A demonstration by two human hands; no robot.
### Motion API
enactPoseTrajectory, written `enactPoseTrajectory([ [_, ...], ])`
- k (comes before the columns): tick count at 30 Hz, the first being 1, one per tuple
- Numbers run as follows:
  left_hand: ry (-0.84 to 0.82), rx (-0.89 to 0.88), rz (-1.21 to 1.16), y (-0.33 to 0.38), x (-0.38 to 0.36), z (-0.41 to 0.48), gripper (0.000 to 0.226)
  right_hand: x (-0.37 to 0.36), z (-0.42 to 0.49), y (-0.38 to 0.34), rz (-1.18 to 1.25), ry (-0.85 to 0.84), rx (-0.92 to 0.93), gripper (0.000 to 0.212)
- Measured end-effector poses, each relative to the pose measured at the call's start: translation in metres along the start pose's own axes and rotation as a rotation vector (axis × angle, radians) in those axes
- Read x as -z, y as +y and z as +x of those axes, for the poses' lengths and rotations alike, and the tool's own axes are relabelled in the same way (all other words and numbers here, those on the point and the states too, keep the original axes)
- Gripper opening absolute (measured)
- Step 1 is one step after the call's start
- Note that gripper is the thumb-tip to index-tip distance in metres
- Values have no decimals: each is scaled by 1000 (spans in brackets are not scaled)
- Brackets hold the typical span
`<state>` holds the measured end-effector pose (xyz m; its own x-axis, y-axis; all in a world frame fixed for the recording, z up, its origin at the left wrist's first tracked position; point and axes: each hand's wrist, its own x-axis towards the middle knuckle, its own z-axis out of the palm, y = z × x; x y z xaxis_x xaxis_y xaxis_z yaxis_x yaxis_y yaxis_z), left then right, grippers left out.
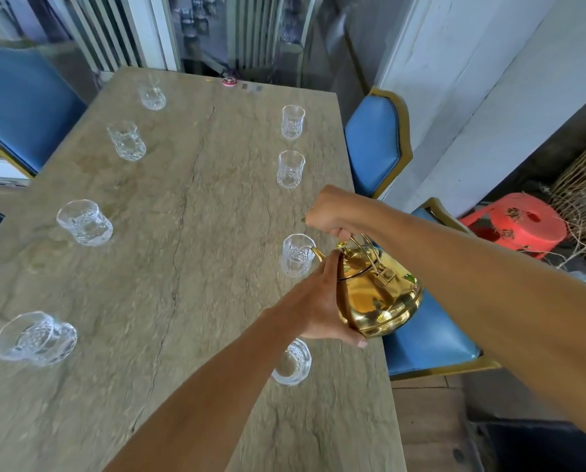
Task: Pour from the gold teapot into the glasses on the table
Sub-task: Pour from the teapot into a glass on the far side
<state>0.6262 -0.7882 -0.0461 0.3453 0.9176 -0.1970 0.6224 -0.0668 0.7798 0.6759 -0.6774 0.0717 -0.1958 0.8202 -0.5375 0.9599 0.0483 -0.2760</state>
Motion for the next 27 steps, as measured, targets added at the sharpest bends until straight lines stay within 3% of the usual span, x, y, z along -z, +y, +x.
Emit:
enactPoseTrajectory([
  [5,-6,15,-1,-1,2,1,151,1,1,-4,-17,-9,-2,23],
  [22,-32,15,18,5,5,1,143,3,4,-5,-78,-89,-44,15],
  [27,-29,17,11,5,6,0,144,2,3,-6,-90,-100,-42,28],
])
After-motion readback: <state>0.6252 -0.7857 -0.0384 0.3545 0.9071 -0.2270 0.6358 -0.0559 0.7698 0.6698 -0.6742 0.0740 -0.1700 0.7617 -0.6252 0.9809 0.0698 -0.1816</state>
